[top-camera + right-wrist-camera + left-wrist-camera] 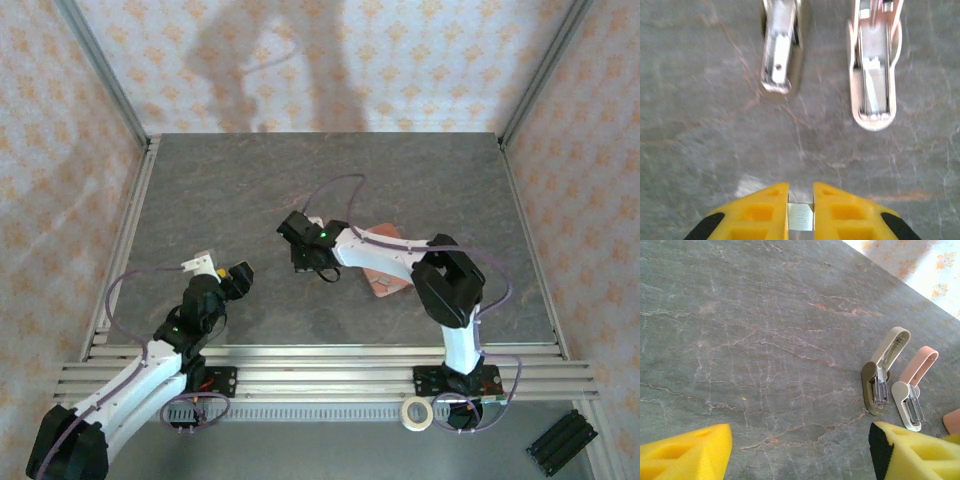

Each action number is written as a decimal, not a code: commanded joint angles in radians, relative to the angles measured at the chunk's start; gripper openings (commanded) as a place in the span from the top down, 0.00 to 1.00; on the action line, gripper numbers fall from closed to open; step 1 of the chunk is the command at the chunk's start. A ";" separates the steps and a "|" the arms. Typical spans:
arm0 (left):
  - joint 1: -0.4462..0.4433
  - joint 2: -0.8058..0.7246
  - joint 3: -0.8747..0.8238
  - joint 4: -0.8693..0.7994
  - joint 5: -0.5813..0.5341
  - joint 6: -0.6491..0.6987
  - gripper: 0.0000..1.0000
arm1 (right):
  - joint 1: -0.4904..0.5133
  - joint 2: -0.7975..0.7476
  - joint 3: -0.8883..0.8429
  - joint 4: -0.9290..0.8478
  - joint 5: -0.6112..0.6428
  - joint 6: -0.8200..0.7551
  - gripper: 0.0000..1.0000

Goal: Load the staples into the stapler

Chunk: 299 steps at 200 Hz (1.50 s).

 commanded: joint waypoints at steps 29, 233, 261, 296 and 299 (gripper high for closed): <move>0.011 0.033 -0.014 0.034 -0.034 0.031 0.26 | -0.017 0.006 0.018 0.160 0.158 -0.004 0.83; 0.010 0.106 -0.001 0.084 -0.042 0.129 0.26 | -0.050 0.239 0.208 0.142 0.136 0.010 0.84; 0.010 0.106 -0.002 0.082 -0.042 0.129 0.26 | -0.051 0.244 0.208 0.138 0.139 0.013 0.84; 0.010 0.105 -0.003 0.080 -0.040 0.130 0.26 | -0.051 0.247 0.203 0.129 0.147 0.016 0.84; 0.010 0.106 -0.003 0.080 -0.042 0.130 0.26 | -0.051 0.247 0.203 0.129 0.147 0.017 0.84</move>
